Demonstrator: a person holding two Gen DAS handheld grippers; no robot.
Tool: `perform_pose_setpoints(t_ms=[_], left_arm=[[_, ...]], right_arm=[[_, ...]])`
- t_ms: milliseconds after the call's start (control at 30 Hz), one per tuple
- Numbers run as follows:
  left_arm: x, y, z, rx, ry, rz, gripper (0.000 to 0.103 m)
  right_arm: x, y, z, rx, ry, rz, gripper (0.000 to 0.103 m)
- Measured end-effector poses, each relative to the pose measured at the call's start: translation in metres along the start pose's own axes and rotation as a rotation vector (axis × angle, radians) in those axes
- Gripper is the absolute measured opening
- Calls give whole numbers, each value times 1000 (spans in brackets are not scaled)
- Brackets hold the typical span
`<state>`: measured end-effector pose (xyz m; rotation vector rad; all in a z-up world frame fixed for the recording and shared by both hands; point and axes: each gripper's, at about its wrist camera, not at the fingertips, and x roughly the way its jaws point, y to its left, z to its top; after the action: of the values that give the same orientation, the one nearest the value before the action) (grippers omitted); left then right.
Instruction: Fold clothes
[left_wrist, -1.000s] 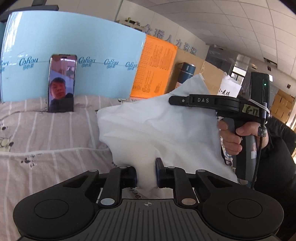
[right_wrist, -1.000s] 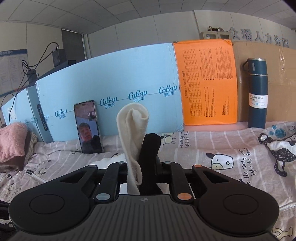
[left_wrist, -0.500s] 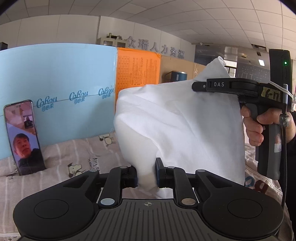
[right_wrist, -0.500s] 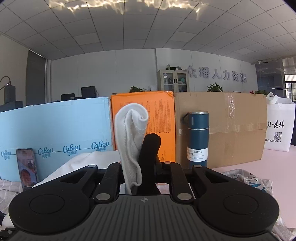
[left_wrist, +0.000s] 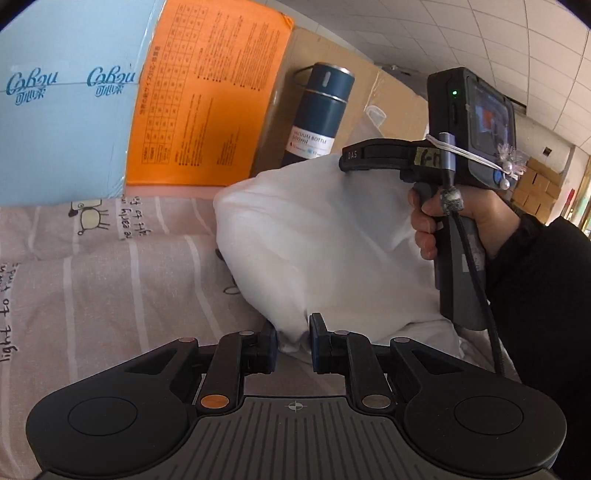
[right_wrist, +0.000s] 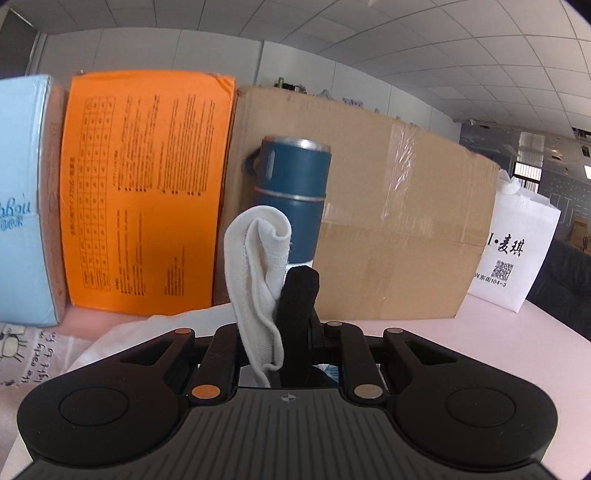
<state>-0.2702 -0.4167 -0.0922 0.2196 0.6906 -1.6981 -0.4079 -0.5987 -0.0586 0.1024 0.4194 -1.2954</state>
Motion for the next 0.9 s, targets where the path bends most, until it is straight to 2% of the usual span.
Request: perform_pose_setpoints(t_ms=[133, 200, 267, 300, 333, 400, 467, 500, 533, 600, 700, 800, 900], left_arm=[[-7, 4, -2, 4, -32, -2, 24], [-13, -3, -2, 33, -57, 43, 35], [-20, -9, -1, 57, -99, 115, 64], [-24, -10, -1, 60, -126, 149, 70], [-26, -10, 0, 66, -141, 176, 77], [-21, -7, 2, 67, -102, 211, 78], [-10, 1, 4, 32, -18, 211, 79], [-6, 6, 6, 4, -1, 200, 79], [-7, 9, 7, -8, -5, 187, 82], [-9, 8, 6, 0, -17, 184, 86], [-14, 3, 6, 19, -31, 184, 87], [-31, -2, 10, 34, -82, 185, 89], [-57, -4, 18, 35, -152, 165, 96]], right_arm=[[28, 13, -22, -34, 71, -28, 15], [29, 17, -23, -56, 79, -42, 18], [31, 20, -23, -74, 92, -52, 25], [33, 19, -24, -76, 104, -52, 34], [32, 19, -25, -80, 109, -56, 39], [27, 19, -26, -93, 107, -71, 45], [18, 19, -26, -103, 97, -95, 53], [8, 20, -24, -106, 81, -117, 59], [-1, 20, -22, -109, 66, -139, 67], [-21, 21, -18, -114, 34, -184, 75], [-54, 21, -10, -127, -13, -235, 79], [-97, 19, 1, -137, -61, -261, 83], [-144, 15, 12, -111, -101, -301, 89]])
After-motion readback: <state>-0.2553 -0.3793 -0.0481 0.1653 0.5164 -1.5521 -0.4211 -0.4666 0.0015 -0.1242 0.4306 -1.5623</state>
